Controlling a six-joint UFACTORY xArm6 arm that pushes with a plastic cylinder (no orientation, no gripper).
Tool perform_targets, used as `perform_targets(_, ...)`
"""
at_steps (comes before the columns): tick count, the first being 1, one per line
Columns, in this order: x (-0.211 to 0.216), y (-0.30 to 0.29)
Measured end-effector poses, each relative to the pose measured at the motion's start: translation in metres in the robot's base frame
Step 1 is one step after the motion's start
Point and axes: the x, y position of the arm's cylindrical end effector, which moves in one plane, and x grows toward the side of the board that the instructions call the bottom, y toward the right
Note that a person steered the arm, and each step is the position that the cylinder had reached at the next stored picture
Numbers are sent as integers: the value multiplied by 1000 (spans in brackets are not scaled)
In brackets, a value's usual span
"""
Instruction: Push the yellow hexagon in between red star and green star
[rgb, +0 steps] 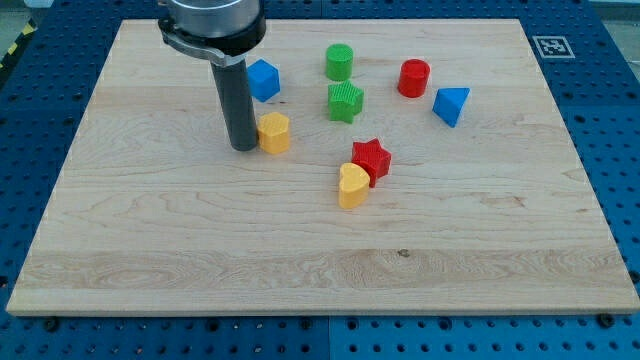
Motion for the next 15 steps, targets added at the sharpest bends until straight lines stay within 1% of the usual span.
perform_targets(2, 0, 44)
perform_targets(3, 0, 51)
perform_targets(4, -4, 29)
perform_targets(5, -20, 1)
perform_targets(6, -31, 3)
perform_targets(9, -35, 56)
perform_targets(10, -30, 56)
perform_targets(11, -25, 33)
perform_targets(12, -23, 33)
perform_targets(15, -23, 61)
